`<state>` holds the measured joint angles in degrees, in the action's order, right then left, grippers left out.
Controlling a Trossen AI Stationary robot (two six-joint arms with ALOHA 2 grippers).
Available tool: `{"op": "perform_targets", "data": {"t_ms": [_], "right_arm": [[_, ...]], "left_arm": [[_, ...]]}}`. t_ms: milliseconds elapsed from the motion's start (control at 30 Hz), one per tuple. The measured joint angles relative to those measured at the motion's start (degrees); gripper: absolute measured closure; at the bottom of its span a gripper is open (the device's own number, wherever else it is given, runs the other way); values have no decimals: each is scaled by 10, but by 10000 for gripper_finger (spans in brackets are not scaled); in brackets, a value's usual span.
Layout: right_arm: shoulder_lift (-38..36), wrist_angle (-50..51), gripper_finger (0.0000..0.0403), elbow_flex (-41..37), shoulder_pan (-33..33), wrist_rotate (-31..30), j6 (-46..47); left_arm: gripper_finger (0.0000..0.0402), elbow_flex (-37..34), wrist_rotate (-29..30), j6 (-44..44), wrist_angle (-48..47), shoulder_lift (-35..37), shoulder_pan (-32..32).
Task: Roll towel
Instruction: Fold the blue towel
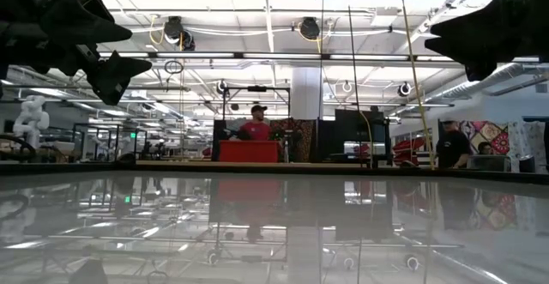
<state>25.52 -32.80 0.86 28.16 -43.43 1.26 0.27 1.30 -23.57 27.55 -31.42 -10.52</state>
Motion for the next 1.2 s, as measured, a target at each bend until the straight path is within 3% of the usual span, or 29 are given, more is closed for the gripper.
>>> {"op": "perform_targets", "data": {"t_ms": [367,533,667,867,1200], "right_arm": [[1,-47,234,0,-2,-8,70],[16,-134,234,6,-22,59,46],[47,-135,234,53,-37,108,18],[160,-87,234,176,-52,166,-41],[436,65,234,424,-64,227,-115]], "left_arm": [[160,0,0,0,0,0,0],[160,0,0,0,0,0,0],[160,0,0,0,0,0,0],[160,0,0,0,0,0,0],[160,0,0,0,0,0,0]]}}
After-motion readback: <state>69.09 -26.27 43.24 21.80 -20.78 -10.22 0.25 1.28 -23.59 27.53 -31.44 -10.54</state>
